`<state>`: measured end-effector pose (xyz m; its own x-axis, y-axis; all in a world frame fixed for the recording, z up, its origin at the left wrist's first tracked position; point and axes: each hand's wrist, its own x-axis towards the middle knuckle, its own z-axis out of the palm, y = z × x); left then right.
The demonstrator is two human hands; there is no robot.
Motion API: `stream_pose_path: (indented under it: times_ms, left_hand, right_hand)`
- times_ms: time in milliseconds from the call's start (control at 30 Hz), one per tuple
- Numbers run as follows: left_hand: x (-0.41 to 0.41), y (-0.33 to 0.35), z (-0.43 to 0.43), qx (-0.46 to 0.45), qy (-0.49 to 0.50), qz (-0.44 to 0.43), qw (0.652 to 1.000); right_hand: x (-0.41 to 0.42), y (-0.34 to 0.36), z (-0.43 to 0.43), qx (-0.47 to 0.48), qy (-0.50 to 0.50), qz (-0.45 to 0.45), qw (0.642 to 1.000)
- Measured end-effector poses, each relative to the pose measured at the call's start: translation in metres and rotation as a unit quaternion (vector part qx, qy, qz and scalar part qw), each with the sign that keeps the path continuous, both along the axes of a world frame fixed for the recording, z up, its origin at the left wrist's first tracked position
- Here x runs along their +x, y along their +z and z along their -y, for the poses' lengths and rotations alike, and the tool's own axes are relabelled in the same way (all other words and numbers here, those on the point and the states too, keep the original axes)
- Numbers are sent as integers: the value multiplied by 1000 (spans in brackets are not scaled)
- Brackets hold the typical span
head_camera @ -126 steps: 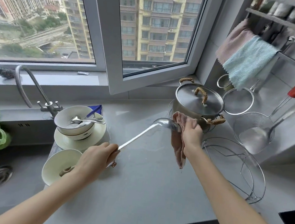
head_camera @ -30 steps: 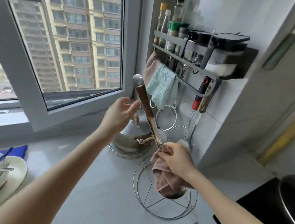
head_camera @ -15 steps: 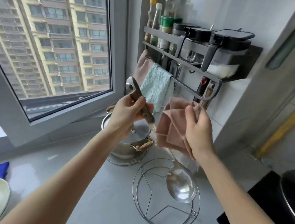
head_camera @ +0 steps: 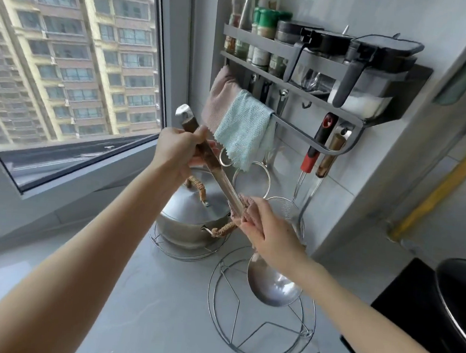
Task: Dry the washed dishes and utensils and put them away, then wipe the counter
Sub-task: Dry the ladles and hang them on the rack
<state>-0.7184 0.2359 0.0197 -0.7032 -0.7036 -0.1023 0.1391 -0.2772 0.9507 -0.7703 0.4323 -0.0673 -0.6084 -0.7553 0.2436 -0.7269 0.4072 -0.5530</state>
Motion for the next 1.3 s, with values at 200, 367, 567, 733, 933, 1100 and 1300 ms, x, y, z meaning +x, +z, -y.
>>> stream_pose_path:
  times_ms: [200,367,567,733,933,1100,1300]
  left_hand:
    - [-5,-26,11,-82,-30,-3,996]
    - [-27,-43,-33,-385,-119,2,915]
    - [-61,-62,-45,-461,-119,23,879]
    - [-87,-69,-52,-369,-134,-5,920]
    - [-127,-92,-59,-354,-130,37,925]
    - [-148,-96,-61,-322,-131,13,938]
    - [-167,-94,-62,-172,-91,-23,981]
  right_hand:
    - [-27,32,-30,-4,-87,55,995]
    - [-37,47,-51,-9,-110,47,993]
    - [-45,48,-66,28,-149,18,988]
    - [-52,46,-73,51,-166,3,985]
    - [-59,41,-75,77,-181,-3,981]
    - [-70,38,-64,80,-183,-5,980]
    - [-85,48,-51,77,-173,-11,982]
